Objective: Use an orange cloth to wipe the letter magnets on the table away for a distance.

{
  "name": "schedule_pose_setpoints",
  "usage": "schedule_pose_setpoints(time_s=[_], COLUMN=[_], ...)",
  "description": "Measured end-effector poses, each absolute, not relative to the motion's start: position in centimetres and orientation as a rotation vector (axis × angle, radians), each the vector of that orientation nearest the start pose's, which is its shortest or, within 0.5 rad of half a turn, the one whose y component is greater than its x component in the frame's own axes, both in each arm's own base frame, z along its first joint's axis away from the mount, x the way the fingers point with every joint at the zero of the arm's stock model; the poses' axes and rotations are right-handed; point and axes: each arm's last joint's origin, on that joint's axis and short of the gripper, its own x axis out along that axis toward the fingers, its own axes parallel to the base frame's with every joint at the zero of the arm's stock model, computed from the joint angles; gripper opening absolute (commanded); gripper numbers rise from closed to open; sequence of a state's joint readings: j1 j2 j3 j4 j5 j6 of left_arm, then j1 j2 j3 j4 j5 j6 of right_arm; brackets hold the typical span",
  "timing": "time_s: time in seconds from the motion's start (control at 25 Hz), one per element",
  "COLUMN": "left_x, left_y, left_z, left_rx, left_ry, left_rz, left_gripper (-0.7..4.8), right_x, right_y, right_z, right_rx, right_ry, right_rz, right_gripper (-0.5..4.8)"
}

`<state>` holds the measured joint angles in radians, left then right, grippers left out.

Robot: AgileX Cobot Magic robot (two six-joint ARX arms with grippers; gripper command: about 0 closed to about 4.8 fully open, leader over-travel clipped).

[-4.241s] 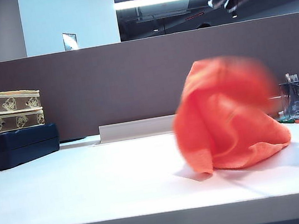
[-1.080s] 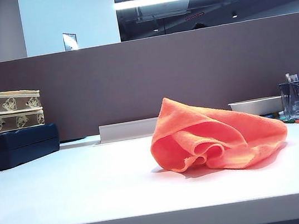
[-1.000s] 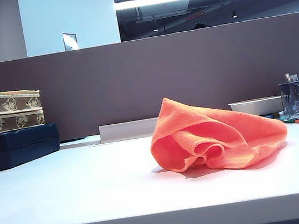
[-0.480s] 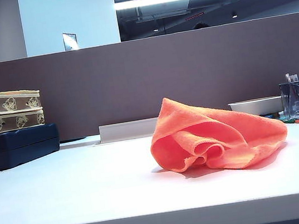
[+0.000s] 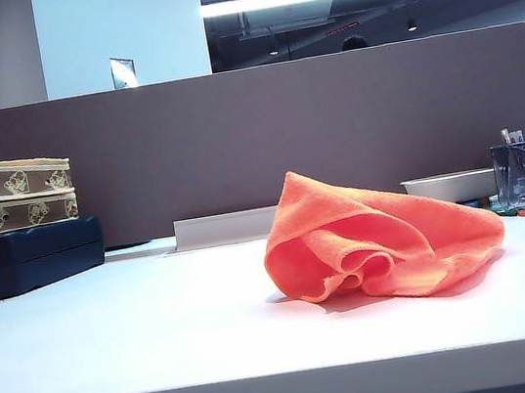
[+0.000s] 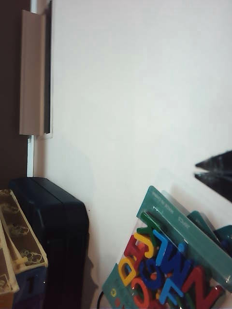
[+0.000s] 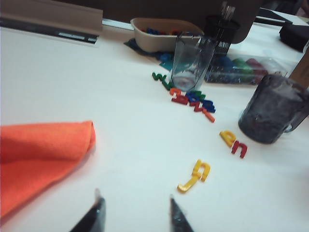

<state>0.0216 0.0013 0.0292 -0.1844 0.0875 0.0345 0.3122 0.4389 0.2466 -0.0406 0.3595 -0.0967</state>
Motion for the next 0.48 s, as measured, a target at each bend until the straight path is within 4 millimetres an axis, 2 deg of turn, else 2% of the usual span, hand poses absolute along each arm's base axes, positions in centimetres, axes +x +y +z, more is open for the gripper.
schedule_pose_setpoints(time_s=[0.16,0.28,0.48], left_x=[9.4,9.4,9.6], left_y=[-0.1,0.0,0.0], left_z=[15.3,15.1,14.9], left_rx=[0.061,0.079,0.108], left_ry=[0.181,0.188,0.17], left_rz=[-0.072,-0.073,-0.063], left_gripper=[-0.05,-0.05,-0.05], right_x=[12.3,12.3,12.3], right_y=[2.9,2.9,2.7], right_z=[19.9,19.8,18.1], right_rx=[-0.166,-0.158,-0.158], right_ry=[0.216,0.201,0.19], right_rz=[-0.038,-0.04,-0.105], right_gripper=[1.64,1.44,1.43])
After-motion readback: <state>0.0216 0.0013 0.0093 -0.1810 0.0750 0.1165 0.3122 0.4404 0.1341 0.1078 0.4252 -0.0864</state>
